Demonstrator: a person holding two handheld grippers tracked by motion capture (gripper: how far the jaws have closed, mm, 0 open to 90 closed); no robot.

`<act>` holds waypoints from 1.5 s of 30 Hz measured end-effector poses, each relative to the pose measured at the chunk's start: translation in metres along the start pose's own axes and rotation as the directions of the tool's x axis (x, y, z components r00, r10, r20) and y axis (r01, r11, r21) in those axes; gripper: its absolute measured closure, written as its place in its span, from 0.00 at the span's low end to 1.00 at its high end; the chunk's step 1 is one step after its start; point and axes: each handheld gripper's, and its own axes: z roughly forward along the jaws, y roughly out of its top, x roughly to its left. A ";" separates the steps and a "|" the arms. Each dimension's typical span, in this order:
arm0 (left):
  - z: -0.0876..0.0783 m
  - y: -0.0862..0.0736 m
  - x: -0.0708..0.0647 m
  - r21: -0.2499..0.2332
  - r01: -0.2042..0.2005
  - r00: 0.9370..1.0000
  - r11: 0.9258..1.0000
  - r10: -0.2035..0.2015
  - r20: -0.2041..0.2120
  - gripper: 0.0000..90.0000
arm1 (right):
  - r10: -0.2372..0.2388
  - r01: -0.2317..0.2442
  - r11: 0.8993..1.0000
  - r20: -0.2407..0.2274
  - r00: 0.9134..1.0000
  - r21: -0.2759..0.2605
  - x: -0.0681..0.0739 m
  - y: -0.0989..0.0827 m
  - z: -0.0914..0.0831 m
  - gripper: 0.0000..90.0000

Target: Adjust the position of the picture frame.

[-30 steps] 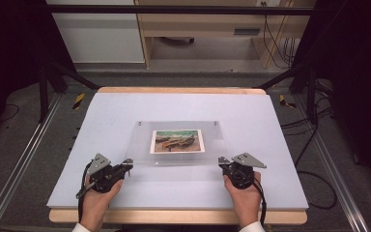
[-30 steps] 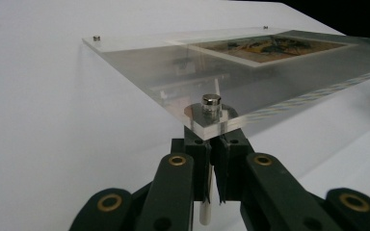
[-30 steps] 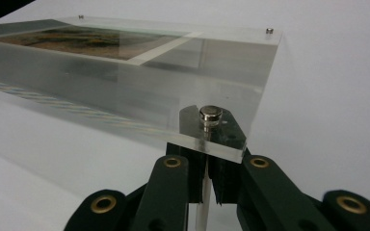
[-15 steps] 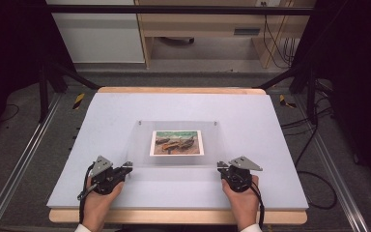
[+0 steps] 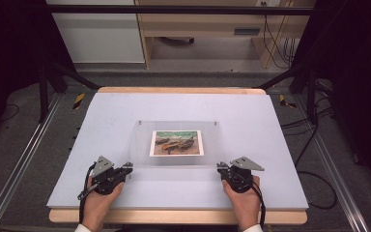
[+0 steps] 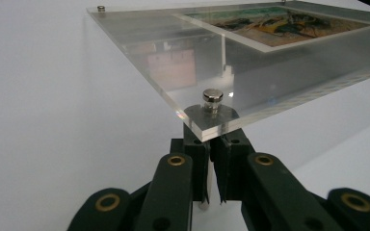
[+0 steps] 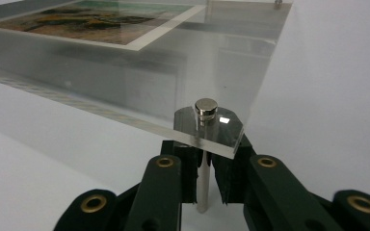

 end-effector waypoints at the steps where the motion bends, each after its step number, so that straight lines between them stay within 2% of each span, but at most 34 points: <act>1: 0.000 0.000 0.000 -0.003 0.000 1.000 1.000 0.000 -0.001 0.88 | 0.001 -0.001 1.000 -0.004 1.000 0.000 0.000 0.000 0.000 0.82; 2: -0.001 0.001 0.000 -0.001 -0.003 1.000 1.000 0.003 -0.003 0.85 | 0.003 -0.003 1.000 -0.007 1.000 0.005 0.000 0.000 -0.001 0.78; 3: -0.001 0.001 0.000 -0.001 -0.003 1.000 1.000 0.003 -0.003 0.82 | 0.003 -0.003 1.000 -0.007 1.000 0.005 0.000 0.000 -0.001 0.78; 4: -0.001 0.001 0.000 0.004 -0.009 1.000 1.000 0.009 -0.003 0.82 | -0.002 0.002 1.000 -0.003 1.000 0.006 0.000 0.000 -0.002 0.75; 5: 0.000 0.000 0.000 0.017 -0.015 1.000 1.000 0.015 0.000 0.74 | -0.006 0.006 1.000 -0.003 1.000 0.012 0.000 0.000 -0.005 0.65; 6: 0.000 -0.001 0.000 0.020 -0.012 1.000 1.000 0.012 -0.003 0.70 | -0.014 0.014 1.000 -0.006 1.000 0.021 0.000 0.000 -0.005 0.60; 7: 0.000 -0.001 0.000 0.020 -0.012 1.000 1.000 0.012 -0.003 0.65 | -0.014 0.014 1.000 -0.006 1.000 0.021 0.000 0.000 -0.005 0.60; 8: -0.001 -0.001 0.001 0.026 -0.007 1.000 1.000 0.007 0.001 0.60 | -0.029 0.030 0.999 -0.008 1.000 0.037 0.001 -0.002 -0.008 0.47; 9: -0.001 -0.001 0.001 0.026 -0.007 1.000 1.000 0.007 0.001 0.56 | -0.029 0.030 0.999 -0.008 1.000 0.037 0.001 -0.002 -0.008 0.47; 10: -0.002 -0.001 0.001 0.033 0.005 1.000 0.999 -0.005 0.011 0.51 | -0.050 0.050 0.997 -0.009 0.999 0.055 0.002 -0.003 -0.011 0.39; 11: -0.002 -0.001 0.001 0.033 0.005 1.000 0.999 -0.005 0.011 0.47 | -0.050 0.050 0.997 -0.009 0.999 0.055 0.002 -0.003 -0.011 0.39; 12: -0.004 -0.001 0.002 0.047 0.015 0.999 0.999 -0.016 0.034 0.44 | -0.065 0.066 0.996 -0.014 0.998 0.058 0.003 -0.003 -0.015 0.31; 14: -0.006 0.000 0.002 0.059 0.022 0.998 0.998 -0.025 0.062 0.36 | -0.077 0.078 0.995 -0.023 0.997 0.056 0.004 -0.004 -0.019 0.26; 18: -0.012 0.003 0.002 0.040 0.020 0.996 0.999 -0.023 0.082 0.24 | -0.075 0.077 0.996 -0.033 0.997 0.041 0.002 -0.002 -0.026 0.18; 23: -0.015 0.008 0.003 0.006 0.015 0.996 1.000 -0.016 0.084 0.15 | -0.072 0.073 0.997 -0.033 0.997 0.017 -0.002 0.002 -0.029 0.15; 26: -0.015 0.011 0.007 -0.025 0.024 0.995 0.999 -0.022 0.094 0.14 | -0.065 0.065 0.998 -0.046 0.997 -0.004 -0.003 0.004 -0.031 0.13; 29: -0.015 0.012 0.008 -0.032 0.021 0.995 0.999 -0.018 0.098 0.14 | -0.066 0.065 0.998 -0.051 0.997 -0.018 -0.003 0.006 -0.031 0.13; 34: -0.016 0.019 0.008 -0.062 -0.006 0.997 0.998 0.010 0.070 0.15 | -0.069 0.068 0.997 -0.035 0.997 -0.034 -0.004 0.012 -0.032 0.16; 35: -0.016 0.022 0.009 -0.067 -0.020 0.998 0.998 0.024 0.061 0.15 | -0.081 0.080 0.996 -0.024 0.996 -0.046 -0.006 0.018 -0.031 0.17; 36: -0.013 0.030 0.012 -0.075 -0.014 0.998 0.997 0.019 0.060 0.16 | -0.081 0.080 0.995 -0.018 0.997 -0.054 -0.007 0.022 -0.031 0.18; 37: -0.013 0.030 0.012 -0.075 -0.014 0.998 0.997 0.019 0.060 0.16 | -0.084 0.083 0.995 -0.012 0.996 -0.057 -0.008 0.026 -0.030 0.19; 38: -0.009 0.039 0.016 -0.075 -0.005 0.998 0.997 0.009 0.060 0.16 | -0.090 0.089 0.995 -0.008 0.996 -0.053 -0.009 0.031 -0.029 0.19; 39: -0.009 0.039 0.016 -0.075 -0.005 0.998 0.997 0.009 0.060 0.16 | -0.090 0.089 0.995 -0.008 0.996 -0.053 -0.009 0.031 -0.029 0.19; 42: 0.003 0.054 0.023 -0.051 -0.017 0.998 0.999 0.020 0.056 0.17 | -0.115 0.115 0.993 -0.019 0.993 -0.010 -0.015 0.050 -0.021 0.23; 45: 0.010 0.054 0.027 -0.046 0.022 0.997 0.999 -0.018 0.077 0.16 | -0.094 0.094 0.995 -0.046 0.995 0.008 -0.022 0.058 -0.010 0.23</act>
